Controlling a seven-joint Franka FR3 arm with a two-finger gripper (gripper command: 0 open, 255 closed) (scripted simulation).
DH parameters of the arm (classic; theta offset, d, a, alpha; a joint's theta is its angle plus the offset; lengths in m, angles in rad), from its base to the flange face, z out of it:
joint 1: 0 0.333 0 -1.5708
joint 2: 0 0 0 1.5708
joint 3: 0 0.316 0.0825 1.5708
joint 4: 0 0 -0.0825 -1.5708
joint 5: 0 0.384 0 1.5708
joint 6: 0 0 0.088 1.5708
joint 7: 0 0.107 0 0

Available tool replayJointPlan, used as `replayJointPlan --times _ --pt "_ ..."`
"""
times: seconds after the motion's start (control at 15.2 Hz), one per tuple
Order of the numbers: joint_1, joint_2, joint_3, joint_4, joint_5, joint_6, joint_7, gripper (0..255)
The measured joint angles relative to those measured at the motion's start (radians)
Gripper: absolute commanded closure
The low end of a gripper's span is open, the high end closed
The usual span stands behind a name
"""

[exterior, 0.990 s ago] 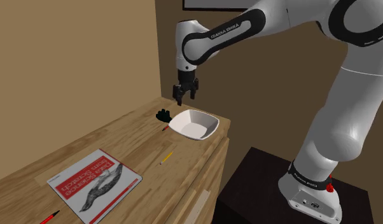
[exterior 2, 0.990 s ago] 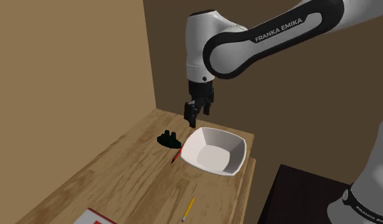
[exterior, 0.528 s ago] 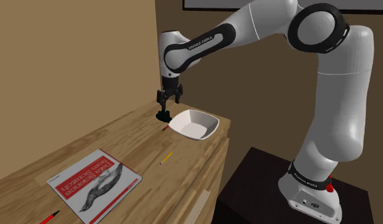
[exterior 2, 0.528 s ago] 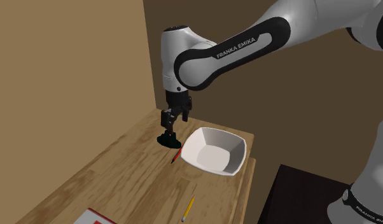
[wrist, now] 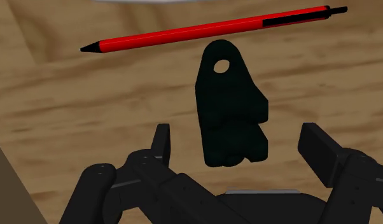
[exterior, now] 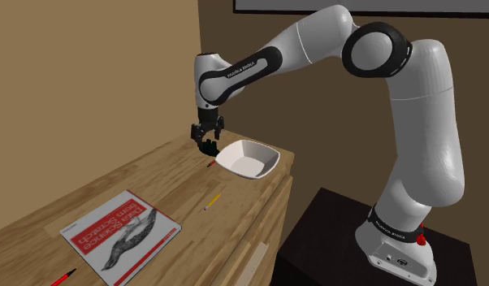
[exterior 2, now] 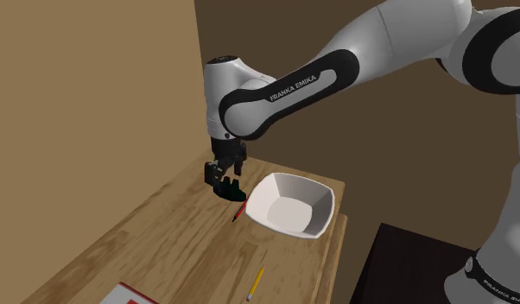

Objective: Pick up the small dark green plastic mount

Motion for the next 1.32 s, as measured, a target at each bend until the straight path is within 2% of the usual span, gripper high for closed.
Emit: replayJointPlan --times 0.2,0.26,0.92,1.32 --pt "0.000 0.012 -0.001 -0.020 -0.002 0.032 0.001 0" --pt "0.001 0.015 -0.001 -0.021 -0.003 0.036 0.001 255" --pt "0.001 0.018 -0.002 -0.019 -0.003 0.039 0.001 255" --pt "0.000 -0.008 0.001 0.005 0.001 -0.013 0.000 255"
